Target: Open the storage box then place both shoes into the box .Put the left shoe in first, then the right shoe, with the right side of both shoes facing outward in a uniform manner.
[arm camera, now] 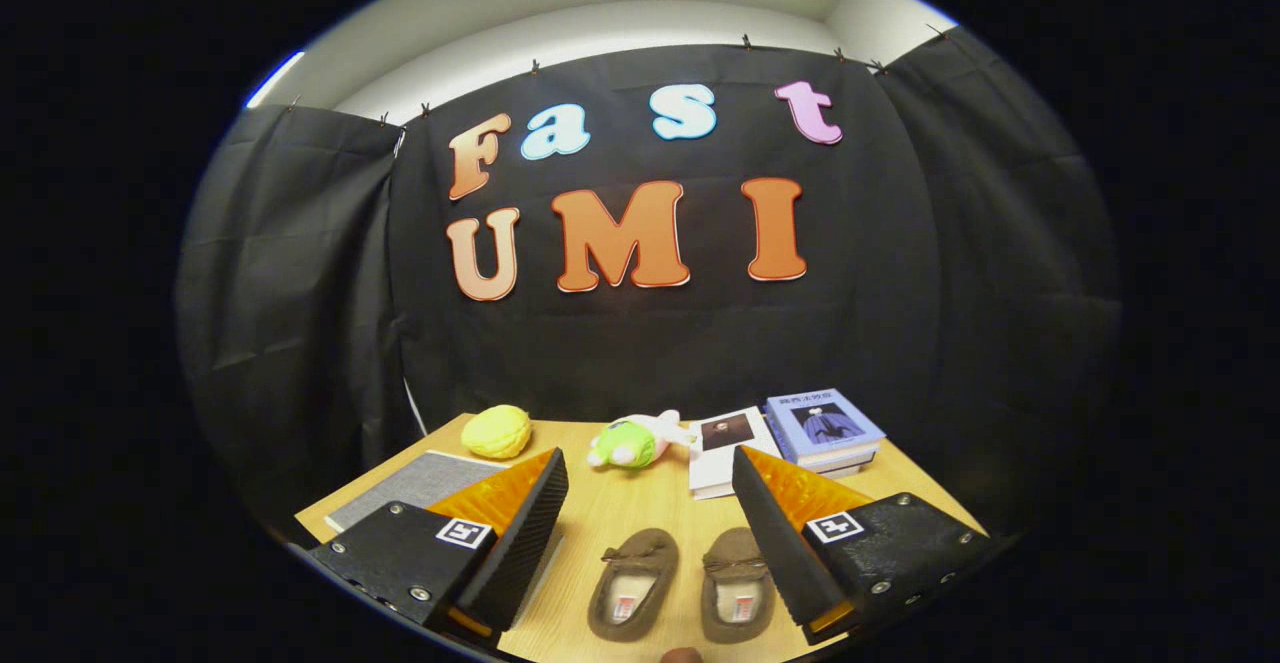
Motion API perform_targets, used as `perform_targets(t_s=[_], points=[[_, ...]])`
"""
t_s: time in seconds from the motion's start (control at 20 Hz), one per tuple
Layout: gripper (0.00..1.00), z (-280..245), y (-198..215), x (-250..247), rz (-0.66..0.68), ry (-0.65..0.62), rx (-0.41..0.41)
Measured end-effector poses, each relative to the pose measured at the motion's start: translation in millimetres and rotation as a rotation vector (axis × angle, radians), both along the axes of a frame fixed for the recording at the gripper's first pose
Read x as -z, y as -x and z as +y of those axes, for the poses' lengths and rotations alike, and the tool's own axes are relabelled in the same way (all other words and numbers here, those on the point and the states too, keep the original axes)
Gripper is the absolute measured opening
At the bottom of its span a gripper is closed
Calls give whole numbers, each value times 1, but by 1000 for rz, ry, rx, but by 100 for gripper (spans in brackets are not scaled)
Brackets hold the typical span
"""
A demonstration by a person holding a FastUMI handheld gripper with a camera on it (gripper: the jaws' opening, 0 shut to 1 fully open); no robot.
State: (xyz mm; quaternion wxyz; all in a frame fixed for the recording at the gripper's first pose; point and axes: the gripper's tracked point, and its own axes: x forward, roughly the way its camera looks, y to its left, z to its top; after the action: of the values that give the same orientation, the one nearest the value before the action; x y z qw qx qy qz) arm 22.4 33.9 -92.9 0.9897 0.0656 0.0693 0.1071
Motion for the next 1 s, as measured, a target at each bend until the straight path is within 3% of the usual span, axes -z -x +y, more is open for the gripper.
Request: perform_targets(t_s=[0.3, 0.65, 0.85, 1.0], points=[[99, 28, -17, 60, 93, -58, -95], [98, 73, -28, 118, 234, -291, -243], [98, 105, -25, 141, 303, -375, -337], [98, 138, -11, 149, 346, -447, -451]])
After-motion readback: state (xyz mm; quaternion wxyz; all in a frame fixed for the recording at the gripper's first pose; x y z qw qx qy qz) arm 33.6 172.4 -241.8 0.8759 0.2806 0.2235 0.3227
